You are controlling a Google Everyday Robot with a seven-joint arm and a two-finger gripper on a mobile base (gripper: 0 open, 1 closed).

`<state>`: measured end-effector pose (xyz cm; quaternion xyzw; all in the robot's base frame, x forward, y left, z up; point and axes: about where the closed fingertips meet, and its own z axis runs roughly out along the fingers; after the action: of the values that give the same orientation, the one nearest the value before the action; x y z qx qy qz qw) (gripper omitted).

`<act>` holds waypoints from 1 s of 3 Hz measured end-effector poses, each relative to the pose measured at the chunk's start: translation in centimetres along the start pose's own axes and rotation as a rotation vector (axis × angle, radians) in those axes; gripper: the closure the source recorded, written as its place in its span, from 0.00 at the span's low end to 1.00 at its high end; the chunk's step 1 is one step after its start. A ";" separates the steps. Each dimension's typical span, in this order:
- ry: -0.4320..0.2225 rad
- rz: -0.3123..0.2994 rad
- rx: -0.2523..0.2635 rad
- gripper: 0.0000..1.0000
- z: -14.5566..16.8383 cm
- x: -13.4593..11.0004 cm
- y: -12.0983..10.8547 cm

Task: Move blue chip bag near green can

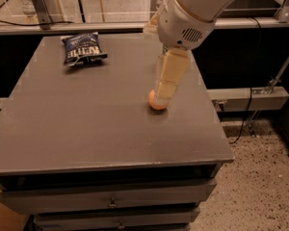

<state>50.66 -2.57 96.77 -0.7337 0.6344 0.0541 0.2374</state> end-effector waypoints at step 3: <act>-0.132 -0.027 0.084 0.00 7.6 -3.1 -10.4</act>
Offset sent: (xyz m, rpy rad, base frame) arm 0.1313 0.0689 -0.0309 0.1584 -0.0859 0.0561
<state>61.74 4.32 94.16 -0.7266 0.6090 0.0723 0.3099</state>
